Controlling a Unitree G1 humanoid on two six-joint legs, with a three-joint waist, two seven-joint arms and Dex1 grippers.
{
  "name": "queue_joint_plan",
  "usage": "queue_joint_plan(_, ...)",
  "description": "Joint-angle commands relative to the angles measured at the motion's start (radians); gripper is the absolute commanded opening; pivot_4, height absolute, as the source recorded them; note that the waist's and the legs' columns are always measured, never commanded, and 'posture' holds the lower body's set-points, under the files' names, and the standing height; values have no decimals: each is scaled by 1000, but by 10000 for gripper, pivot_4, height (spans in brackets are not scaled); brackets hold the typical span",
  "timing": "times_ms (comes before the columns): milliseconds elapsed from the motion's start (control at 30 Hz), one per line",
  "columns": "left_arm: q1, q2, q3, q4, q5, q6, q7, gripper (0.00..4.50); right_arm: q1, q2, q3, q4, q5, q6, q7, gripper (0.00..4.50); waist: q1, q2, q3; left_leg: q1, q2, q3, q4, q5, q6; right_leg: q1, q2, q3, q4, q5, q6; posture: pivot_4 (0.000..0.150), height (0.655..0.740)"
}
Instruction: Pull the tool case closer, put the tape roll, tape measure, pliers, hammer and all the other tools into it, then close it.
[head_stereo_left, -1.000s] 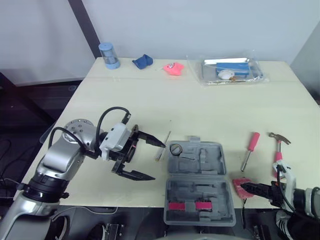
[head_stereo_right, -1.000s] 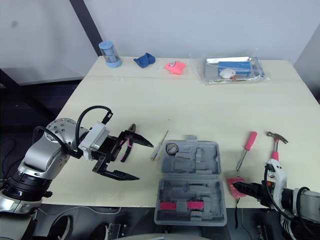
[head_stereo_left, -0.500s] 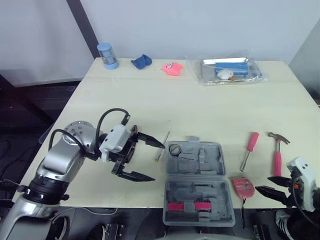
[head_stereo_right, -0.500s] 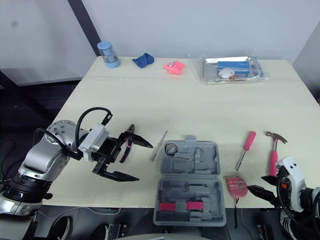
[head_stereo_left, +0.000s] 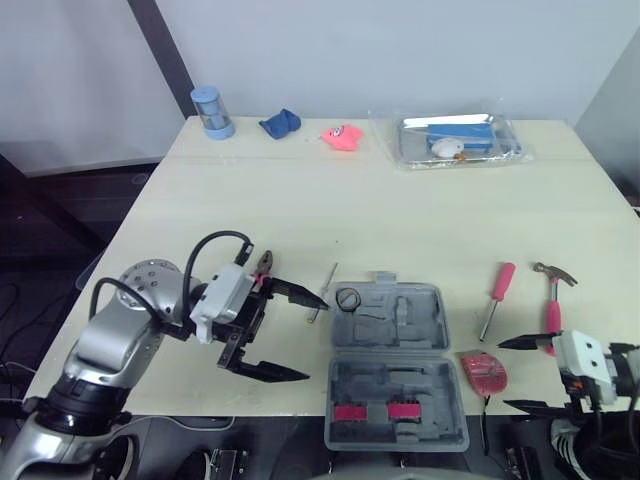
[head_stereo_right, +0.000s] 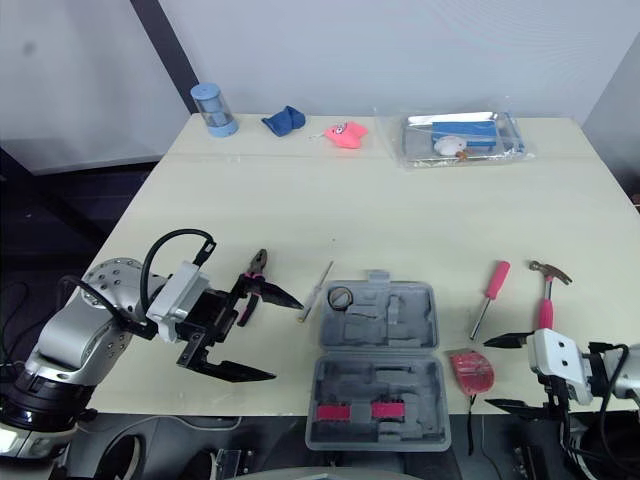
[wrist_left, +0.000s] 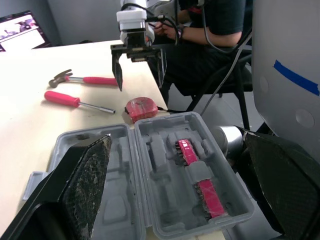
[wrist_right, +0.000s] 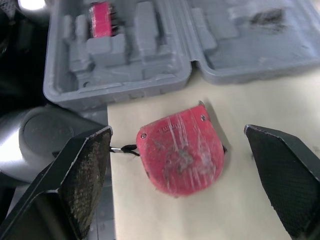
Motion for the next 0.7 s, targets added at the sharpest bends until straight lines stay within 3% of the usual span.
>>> queue_joint_plan(33, 29, 11, 44, -51, -9, 1, 18, 45000, -54, -4, 40, 68, -33, -70, 53, 44726, 3, 0, 0, 0, 0, 0, 0, 0, 0, 0, 0, 0, 0, 0, 0, 1500, 7400)
queue_joint_plan(267, 75, 10, 69, -73, -6, -8, 25, 45000, -170, 1, 108, 223, -91, -155, 87, 44726, -2, 0, 0, 0, -1, 1, 0, 0, 0, 0, -1, 1, 0, 0, 0, 1500, 7400)
queue_joint_plan(700, 91, 13, 96, -57, -40, -20, -33, 45000, -220, 30, 170, 306, -169, -230, 30, 44726, 1, 1, 1, 0, 0, 1, 0, 0, -1, 0, -1, 1, 0, 0, 0, 1500, 7400)
